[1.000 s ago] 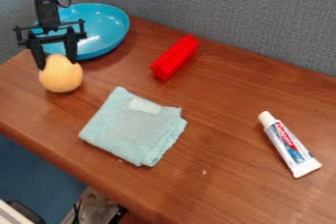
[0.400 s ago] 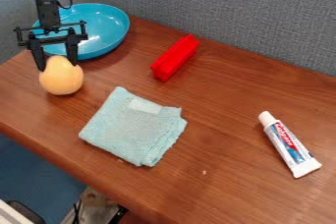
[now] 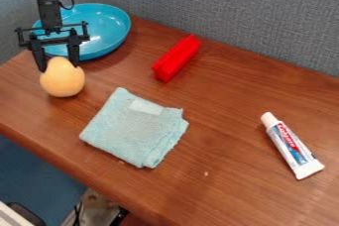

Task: Put the yellow ball on the blue plate

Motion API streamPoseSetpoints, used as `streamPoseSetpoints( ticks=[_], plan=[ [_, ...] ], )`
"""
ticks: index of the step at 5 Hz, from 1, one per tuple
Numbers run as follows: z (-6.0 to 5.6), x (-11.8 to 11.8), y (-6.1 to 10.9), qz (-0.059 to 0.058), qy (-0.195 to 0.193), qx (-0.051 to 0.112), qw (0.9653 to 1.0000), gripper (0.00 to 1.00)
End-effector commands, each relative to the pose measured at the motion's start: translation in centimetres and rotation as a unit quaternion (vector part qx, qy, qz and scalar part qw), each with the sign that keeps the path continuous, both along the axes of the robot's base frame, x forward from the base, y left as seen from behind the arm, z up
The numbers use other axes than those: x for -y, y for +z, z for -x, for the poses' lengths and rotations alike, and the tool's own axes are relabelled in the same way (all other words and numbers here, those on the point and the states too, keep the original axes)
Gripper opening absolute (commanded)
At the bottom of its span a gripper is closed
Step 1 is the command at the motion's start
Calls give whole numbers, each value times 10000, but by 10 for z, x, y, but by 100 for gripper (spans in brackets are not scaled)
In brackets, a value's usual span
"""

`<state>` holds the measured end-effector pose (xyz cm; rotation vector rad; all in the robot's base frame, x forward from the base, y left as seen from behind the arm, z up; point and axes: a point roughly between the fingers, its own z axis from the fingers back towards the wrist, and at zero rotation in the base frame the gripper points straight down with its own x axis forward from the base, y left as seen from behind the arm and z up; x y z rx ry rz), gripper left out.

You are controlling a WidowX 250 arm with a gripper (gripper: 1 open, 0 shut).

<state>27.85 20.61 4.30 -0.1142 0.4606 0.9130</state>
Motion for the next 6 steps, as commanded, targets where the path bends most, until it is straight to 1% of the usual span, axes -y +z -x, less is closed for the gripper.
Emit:
streamPoseSetpoints(
  ticks=[1,6],
  plan=[
    [-5,6,5,24,-102,61,9999,0],
    [-7,9,7,132,-222,33,9997,0]
  ],
)
